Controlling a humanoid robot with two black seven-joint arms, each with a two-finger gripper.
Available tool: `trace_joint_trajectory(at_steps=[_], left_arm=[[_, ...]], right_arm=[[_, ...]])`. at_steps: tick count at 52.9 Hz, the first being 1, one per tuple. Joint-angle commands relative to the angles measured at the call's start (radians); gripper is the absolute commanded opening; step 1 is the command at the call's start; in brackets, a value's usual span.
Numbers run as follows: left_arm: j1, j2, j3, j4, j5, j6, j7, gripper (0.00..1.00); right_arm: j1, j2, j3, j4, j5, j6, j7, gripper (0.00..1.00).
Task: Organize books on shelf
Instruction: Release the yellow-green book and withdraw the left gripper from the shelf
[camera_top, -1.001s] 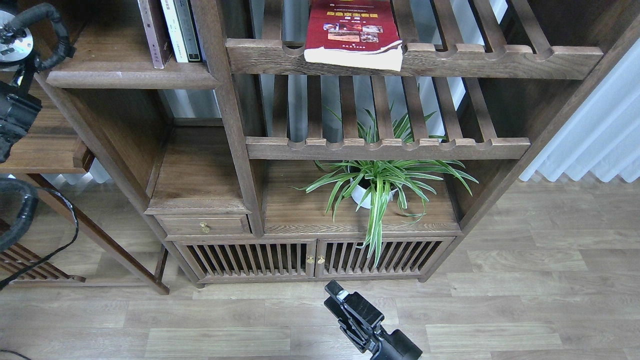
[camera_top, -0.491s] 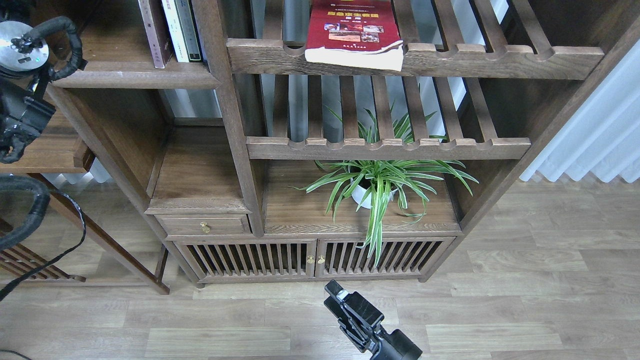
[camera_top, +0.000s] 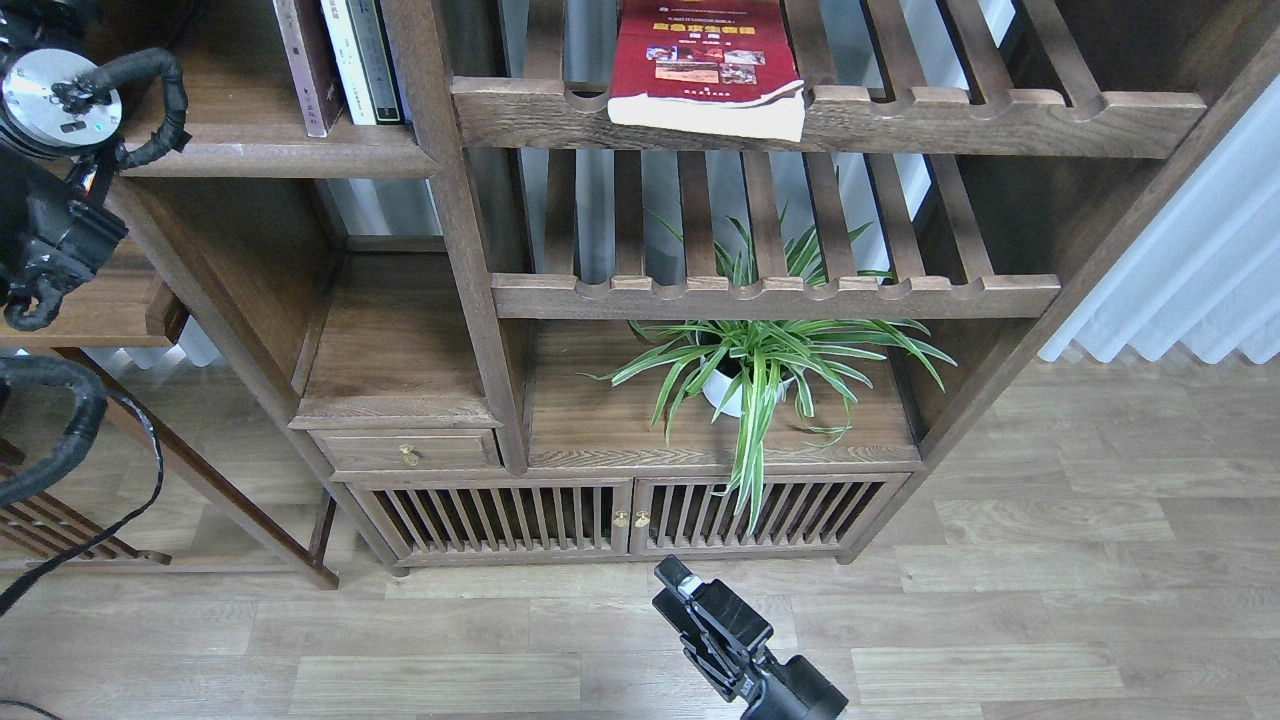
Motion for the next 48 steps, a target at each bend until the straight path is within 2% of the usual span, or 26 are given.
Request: trace_joint_trajectory(at_steps=[1,22,30,38,48], left_arm=[[0.008,0.0,0.039,0.001,0.006,0.0,0.002,0.01],[0.007,-0.023,0.079,-0.012,0.008,0.0,0.0,0.04],[0.008,-0.025,0.1,-0.012,0.008,0.0,-0.001,0.11],[0.007,-0.026,0.107,-0.014,0.008,0.0,-0.003,0.11],[0.011,-0.026,0.105,-0.035,0.008,0.0,-0.003,0.31]], right_arm=[[0.0,0.0,0.011,0.002,0.0,0.0,0.0,0.71],[0.0,0.0,0.012,0.002,0.0,0.0,0.002,0.71],[0.0,0.0,0.014,0.002,0.0,0.0,0.002,0.71],[0.0,0.0,0.014,0.002,0.0,0.0,0.002,0.71],[-0.001,0.0,0.014,0.002,0.0,0.0,0.002,0.71]])
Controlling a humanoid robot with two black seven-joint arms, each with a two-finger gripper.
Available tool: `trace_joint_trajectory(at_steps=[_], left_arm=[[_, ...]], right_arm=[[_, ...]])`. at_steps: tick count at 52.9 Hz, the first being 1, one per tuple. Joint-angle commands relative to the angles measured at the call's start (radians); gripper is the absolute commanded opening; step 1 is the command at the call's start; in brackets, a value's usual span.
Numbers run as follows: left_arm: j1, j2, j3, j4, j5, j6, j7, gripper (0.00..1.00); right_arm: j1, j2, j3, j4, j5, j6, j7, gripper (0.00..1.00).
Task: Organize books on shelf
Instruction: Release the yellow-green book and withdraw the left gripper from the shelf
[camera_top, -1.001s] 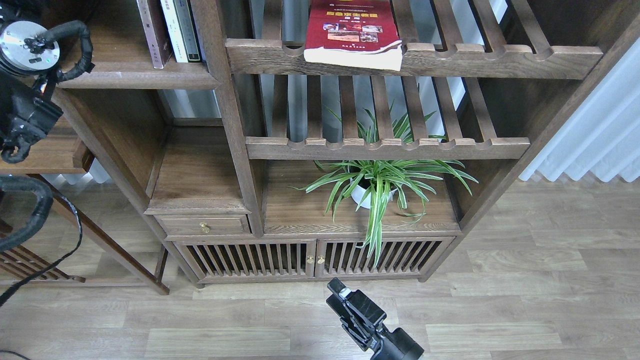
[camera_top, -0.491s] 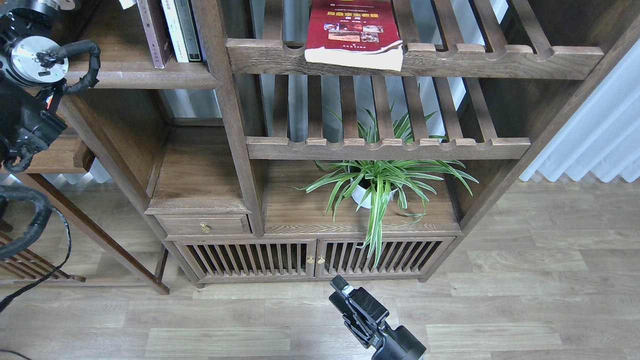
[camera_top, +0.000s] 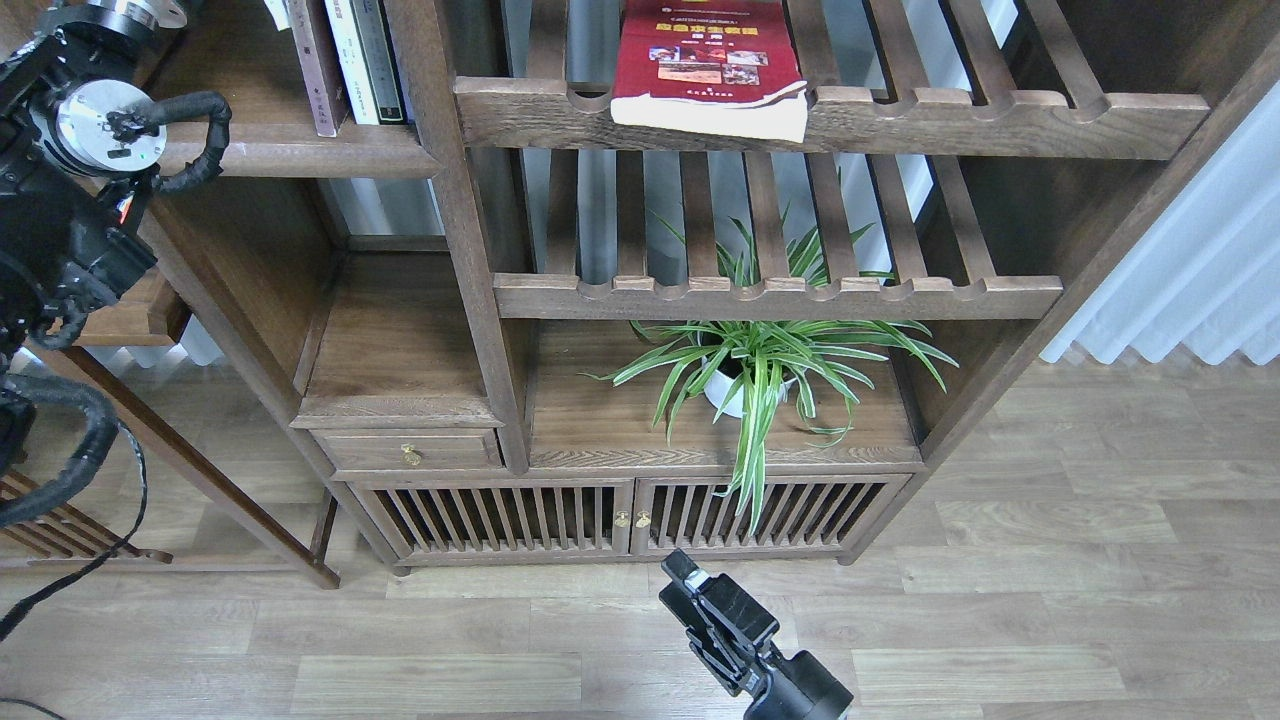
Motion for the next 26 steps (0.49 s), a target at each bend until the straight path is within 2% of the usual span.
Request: trace_joint_trajectory(at_steps=[1,17,21,22,26], left_arm=[[0.003,-0.001,-0.001,-0.013,0.0,0.0,0.0,0.32],[0.043,0.018,-0.003,-0.086,0.0,0.0,0.008,0.36],[0.045,0.026,-0.009,-0.102,0.0,0.0,0.005,0.43],[0.057,0.027,-0.018,-0.13,0.0,0.0,0.003,0.56],[0.071,0.027,-0.024,-0.158,-0.001,0.0,0.003,0.65]], right_arm=[[0.0,0.0,0.0,0.0,0.0,0.0,0.0,0.71],[0.0,0.0,0.0,0.0,0.0,0.0,0.0,0.71],[0.0,0.0,0.0,0.0,0.0,0.0,0.0,0.71],[0.0,0.0,0.0,0.0,0.0,0.0,0.0,0.71],[0.0,0.0,0.0,0.0,0.0,0.0,0.0,0.71]])
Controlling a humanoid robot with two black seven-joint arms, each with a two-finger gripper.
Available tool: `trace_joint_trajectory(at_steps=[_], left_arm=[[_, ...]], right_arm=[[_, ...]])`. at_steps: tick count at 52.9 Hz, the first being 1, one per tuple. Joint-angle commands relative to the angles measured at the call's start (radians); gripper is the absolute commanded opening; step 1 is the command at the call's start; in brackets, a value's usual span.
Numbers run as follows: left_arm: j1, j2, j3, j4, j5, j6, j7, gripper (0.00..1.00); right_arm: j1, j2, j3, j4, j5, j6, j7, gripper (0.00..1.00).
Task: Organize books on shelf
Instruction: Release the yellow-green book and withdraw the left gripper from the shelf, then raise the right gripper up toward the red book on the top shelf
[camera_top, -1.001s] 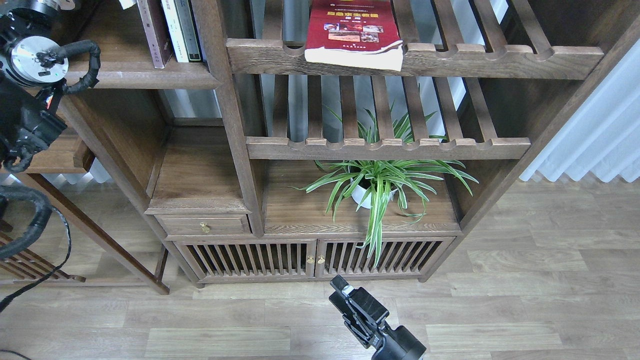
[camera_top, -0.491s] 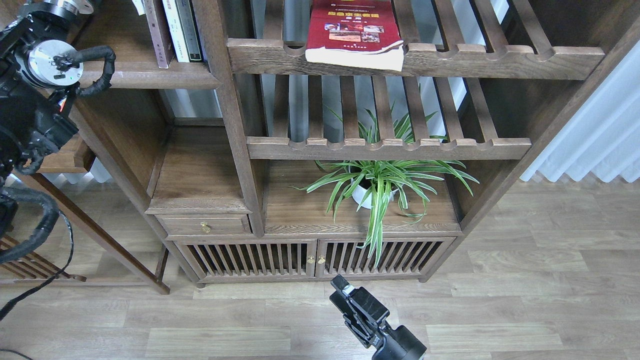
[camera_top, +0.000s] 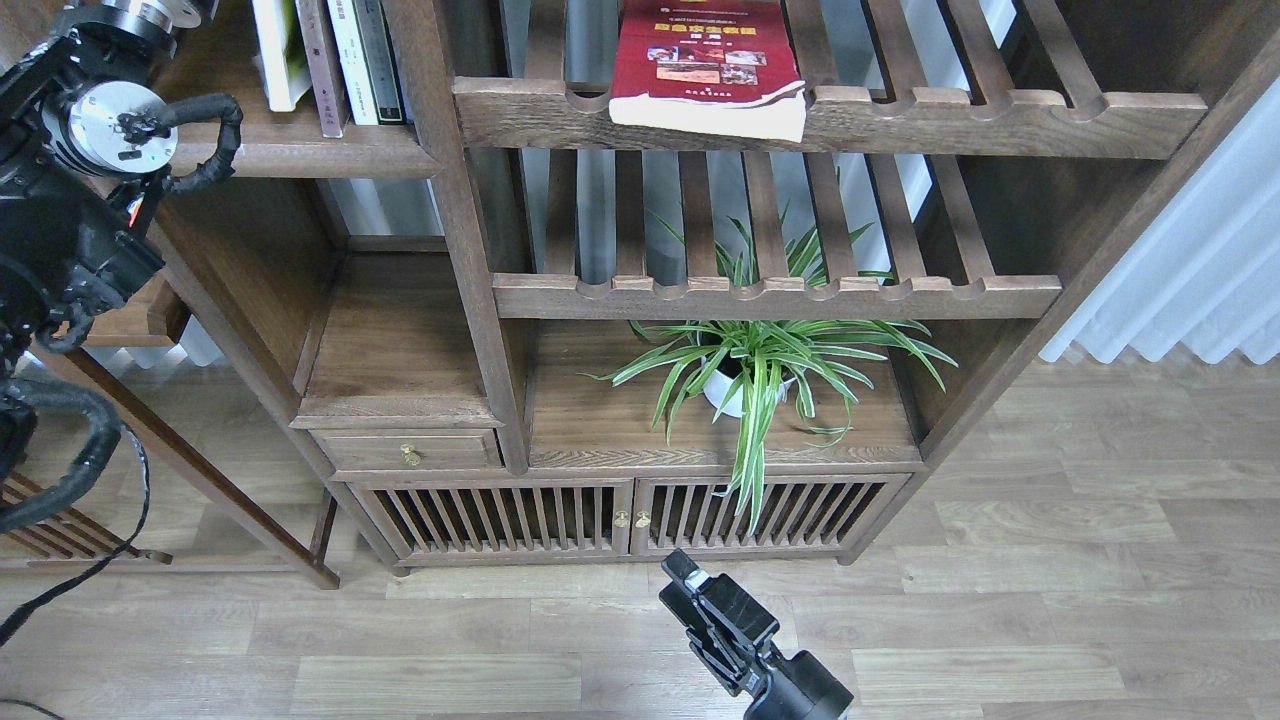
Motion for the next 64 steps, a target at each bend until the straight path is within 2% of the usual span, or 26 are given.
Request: trace_joint_trajectory(at_steps=[1,6,12,21,23,25,27,35,46,49,50,56,64], left_arm=[[0.028,0.002,-0.016,-0.056,-0.001,0.0,-0.002,0.66],[0.056,0.007,-0.041,-0.089,-0.003,0.0,-0.004,0.66],[0.111,0.01,-0.105,-0.188,-0.004,0.0,0.005,0.67],[0.2,0.115,-0.133,-0.32,-0.004,0.0,0.053,0.69],[0.218,0.137,-0.137,-0.339,-0.007,0.0,0.061,0.75],[0.244,0.168,-0.147,-0.366,-0.009,0.0,0.064,0.86],[0.258,0.183,-0.154,-0.38,-0.009,0.0,0.064,0.88],[0.324,0.235,-0.203,-0.426,-0.01,0.0,0.064,0.89],[0.453,0.257,-0.271,-0.607,-0.01,0.0,0.078,0.9],[0.491,0.257,-0.283,-0.648,-0.012,0.0,0.099,0.9],[0.555,0.257,-0.309,-0.696,-0.015,0.0,0.131,0.9],[0.657,0.254,-0.331,-0.741,-0.027,0.0,0.18,0.9],[0.746,0.254,-0.345,-0.765,-0.041,0.0,0.196,0.91]], right_arm=[[-0.001,0.0,-0.001,0.0,0.0,0.0,0.0,0.71],[0.0,0.0,-0.001,0.0,0.0,0.0,0.0,0.71],[0.0,0.0,0.004,0.0,0.0,0.0,0.0,0.71],[0.0,0.0,0.016,0.0,0.002,0.0,0.006,0.71],[0.0,0.0,0.021,0.001,0.002,0.0,0.015,0.71],[0.0,0.0,0.025,0.003,0.002,0.0,0.029,0.71],[0.0,0.0,0.025,0.005,0.002,0.0,0.038,0.71],[0.0,0.0,0.027,0.011,0.003,0.0,0.051,0.71],[0.006,0.0,0.029,0.024,0.005,0.0,0.052,0.71],[0.017,0.0,0.033,0.04,0.008,0.0,0.054,0.71],[0.023,0.0,0.051,0.066,0.009,0.0,0.081,0.7],[0.052,0.0,0.061,0.101,0.009,0.0,0.129,0.7],[0.104,0.0,0.07,0.107,0.009,0.0,0.136,0.7]])
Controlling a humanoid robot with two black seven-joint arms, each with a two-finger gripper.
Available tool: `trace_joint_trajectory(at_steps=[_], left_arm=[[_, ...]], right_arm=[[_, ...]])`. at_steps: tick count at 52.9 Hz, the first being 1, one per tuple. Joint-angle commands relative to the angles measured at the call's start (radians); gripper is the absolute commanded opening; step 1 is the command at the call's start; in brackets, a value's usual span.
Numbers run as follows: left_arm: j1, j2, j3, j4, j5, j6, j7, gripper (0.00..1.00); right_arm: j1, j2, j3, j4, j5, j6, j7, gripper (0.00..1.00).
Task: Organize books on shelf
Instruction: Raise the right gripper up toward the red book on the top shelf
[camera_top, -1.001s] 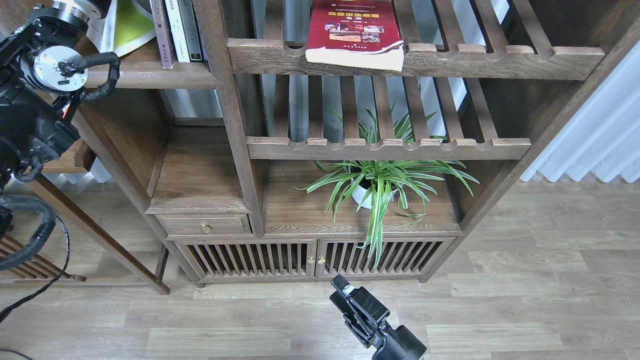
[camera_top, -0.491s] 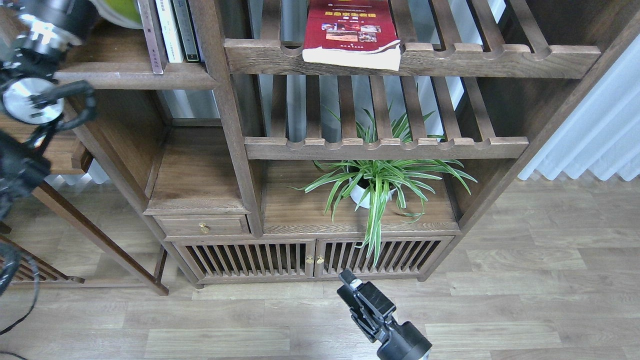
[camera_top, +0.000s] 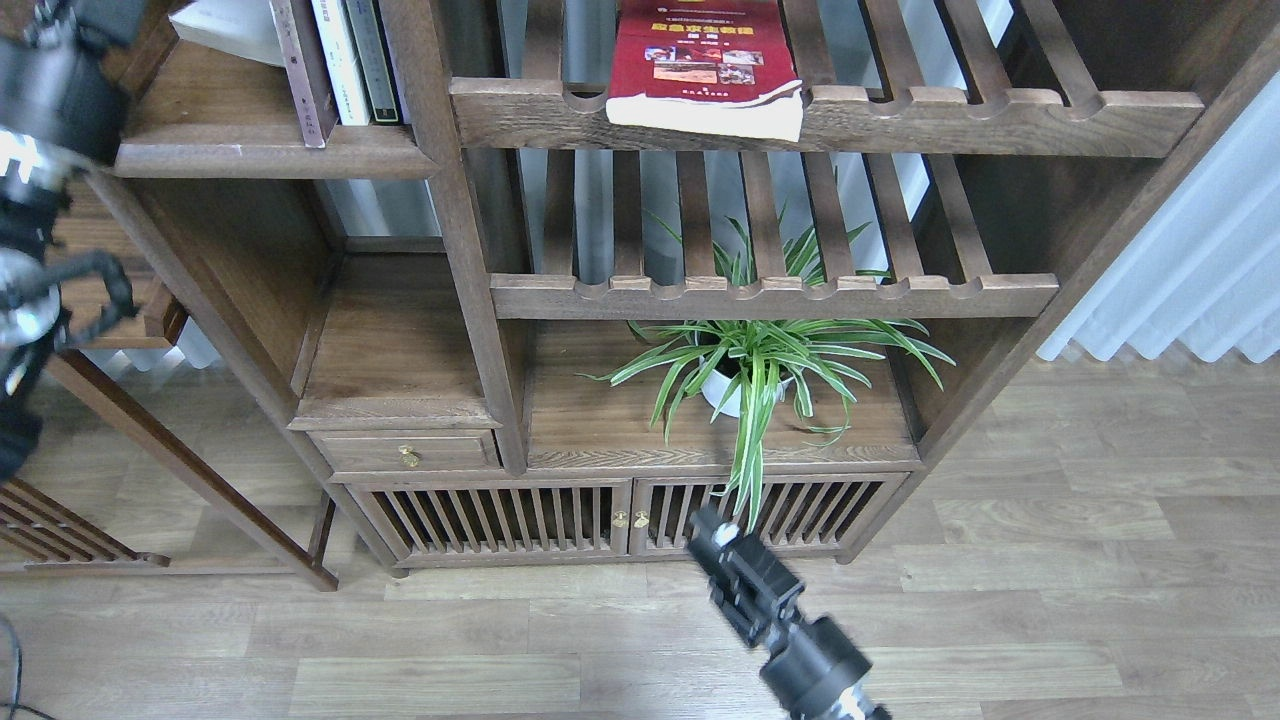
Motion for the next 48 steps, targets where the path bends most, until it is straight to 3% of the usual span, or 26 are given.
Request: trace_joint_trajectory(at_steps=[1,24,35,39,40,42,48], left_arm=[[0.078,-0.001,-0.01,-0.026,-0.012,0.0,0.013,0.91],[0.437,0.001,0.004,-0.019,-0.012,0.0,0.019,0.96],[0.554,0.002,0.001,0.002,-0.009,0.0,0.018,0.99],[0.583,0.001,0.001,0.013,-0.011,0.0,0.018,0.99],[0.597,0.001,0.0,0.025,-0.009,0.0,0.016,0.99],[0.603,0.001,-0.001,0.039,-0.009,0.0,0.015,0.99],[0.608,0.001,-0.001,0.059,-0.009,0.0,0.015,0.99]], right_arm=[[0.042,0.0,0.006,0.006,0.0,0.0,0.008,0.7],[0.18,0.0,-0.011,0.017,-0.009,0.0,0.008,0.7],[0.273,0.0,-0.082,0.047,-0.011,0.0,0.013,0.7],[0.305,0.0,-0.117,0.05,-0.011,0.0,0.039,0.7],[0.346,0.0,-0.145,0.049,-0.012,0.0,0.086,0.7],[0.371,0.0,-0.152,0.049,-0.012,0.0,0.114,0.7],[0.43,0.0,-0.159,0.049,-0.014,0.0,0.142,0.7]])
